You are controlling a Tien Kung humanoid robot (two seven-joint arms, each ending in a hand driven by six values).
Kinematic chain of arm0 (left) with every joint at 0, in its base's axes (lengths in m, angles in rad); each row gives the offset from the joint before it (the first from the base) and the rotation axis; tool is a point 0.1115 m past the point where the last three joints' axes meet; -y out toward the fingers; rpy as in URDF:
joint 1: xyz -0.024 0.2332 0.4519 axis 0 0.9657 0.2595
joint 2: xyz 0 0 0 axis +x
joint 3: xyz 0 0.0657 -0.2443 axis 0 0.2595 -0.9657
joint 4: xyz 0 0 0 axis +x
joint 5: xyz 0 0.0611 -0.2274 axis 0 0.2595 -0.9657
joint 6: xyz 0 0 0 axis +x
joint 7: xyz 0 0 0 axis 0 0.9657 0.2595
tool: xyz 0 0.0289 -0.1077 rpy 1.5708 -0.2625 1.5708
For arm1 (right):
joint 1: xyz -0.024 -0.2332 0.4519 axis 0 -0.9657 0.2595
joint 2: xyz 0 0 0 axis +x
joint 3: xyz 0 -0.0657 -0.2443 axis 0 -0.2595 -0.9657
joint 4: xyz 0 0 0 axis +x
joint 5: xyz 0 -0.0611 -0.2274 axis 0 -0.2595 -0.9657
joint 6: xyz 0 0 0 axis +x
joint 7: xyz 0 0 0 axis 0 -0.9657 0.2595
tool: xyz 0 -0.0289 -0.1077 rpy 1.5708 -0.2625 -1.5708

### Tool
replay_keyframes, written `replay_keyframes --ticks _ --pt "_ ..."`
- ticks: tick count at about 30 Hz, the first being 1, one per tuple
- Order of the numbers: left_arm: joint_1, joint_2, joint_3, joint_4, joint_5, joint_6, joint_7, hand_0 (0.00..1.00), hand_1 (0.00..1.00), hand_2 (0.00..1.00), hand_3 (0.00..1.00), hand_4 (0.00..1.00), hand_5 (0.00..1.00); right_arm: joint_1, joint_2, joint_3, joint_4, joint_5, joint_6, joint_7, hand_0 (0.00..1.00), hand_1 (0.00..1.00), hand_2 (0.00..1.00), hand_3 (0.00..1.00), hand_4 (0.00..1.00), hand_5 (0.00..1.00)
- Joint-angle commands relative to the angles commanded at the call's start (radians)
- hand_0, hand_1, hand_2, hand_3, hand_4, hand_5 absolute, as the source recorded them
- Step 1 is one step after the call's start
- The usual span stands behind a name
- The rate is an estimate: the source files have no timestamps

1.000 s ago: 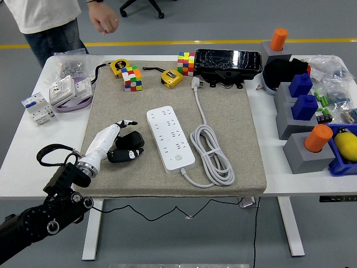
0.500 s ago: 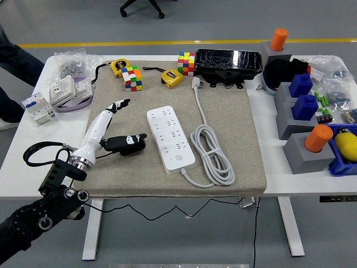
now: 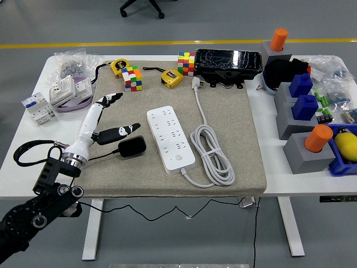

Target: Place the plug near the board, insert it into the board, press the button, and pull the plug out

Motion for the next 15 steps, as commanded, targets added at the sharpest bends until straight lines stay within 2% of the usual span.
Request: replay_keyframes --ticks 15 --pt "0.017 -0.005 -0.044 -0.013 0.011 -0.015 0.018 0.803 0.829 0.822 0.817 0.962 0.357 -0.007 0.009 0.032 -0.003 -0.007 0.0 0.0 0.528 0.623 0.602 0.545 0.881 0.403"
